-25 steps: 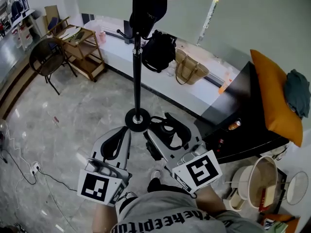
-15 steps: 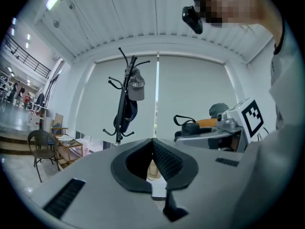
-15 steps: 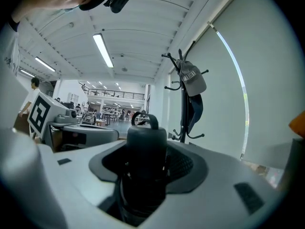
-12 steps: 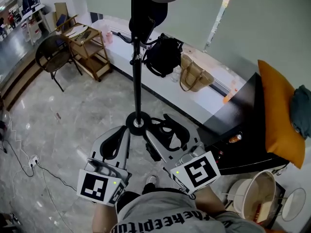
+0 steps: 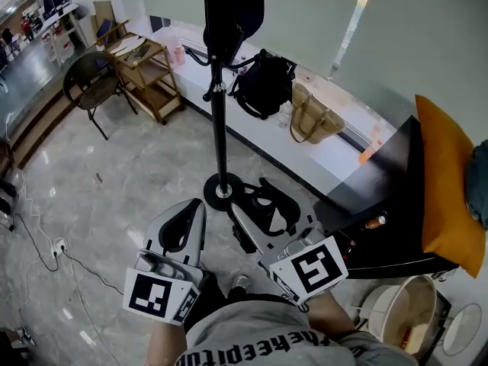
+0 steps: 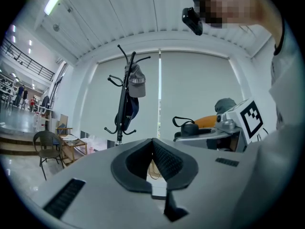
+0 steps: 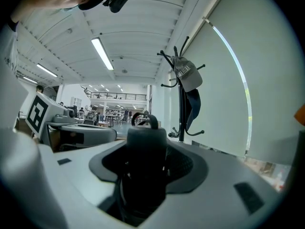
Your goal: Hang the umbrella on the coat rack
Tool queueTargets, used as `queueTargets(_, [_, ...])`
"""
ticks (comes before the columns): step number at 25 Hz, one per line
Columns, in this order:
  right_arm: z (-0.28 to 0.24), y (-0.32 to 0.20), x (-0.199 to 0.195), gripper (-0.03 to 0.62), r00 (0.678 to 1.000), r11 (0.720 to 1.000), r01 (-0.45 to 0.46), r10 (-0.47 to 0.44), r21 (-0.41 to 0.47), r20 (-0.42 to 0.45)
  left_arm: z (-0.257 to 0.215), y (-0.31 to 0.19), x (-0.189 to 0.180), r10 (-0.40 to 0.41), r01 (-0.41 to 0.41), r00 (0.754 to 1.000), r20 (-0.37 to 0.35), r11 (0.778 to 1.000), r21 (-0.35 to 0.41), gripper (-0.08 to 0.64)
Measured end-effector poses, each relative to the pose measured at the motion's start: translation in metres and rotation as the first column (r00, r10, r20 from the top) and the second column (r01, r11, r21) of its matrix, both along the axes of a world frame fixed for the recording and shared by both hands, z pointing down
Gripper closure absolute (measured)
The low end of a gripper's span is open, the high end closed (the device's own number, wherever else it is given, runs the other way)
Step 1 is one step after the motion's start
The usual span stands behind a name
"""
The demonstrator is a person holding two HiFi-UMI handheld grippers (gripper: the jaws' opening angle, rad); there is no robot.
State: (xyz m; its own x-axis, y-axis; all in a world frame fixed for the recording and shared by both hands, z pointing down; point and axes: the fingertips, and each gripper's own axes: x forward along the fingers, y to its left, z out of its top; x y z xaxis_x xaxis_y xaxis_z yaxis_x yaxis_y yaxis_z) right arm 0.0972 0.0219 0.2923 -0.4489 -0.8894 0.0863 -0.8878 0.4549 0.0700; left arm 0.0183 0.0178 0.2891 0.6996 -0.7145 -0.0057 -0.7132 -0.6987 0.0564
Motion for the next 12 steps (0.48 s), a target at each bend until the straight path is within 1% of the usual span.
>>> queueTargets(4, [0.0,-0.011,-0.004,0.356,1.0,1.0,0.0,0.0,-0.002,-0.002,0.001,-0.012,-0.001,0.006,-0.006,1.0,0.002,1.0,-0.006,0.545])
queueTargets(12, [-0.004,-0.044,-0.006,0.356,0.998,0.998,-0.057,0.057,0.0,-0.012,-0.006,-0.048,-0.004,0.061,-0.061,0.998,-0.009,0.998,0.005,0.545])
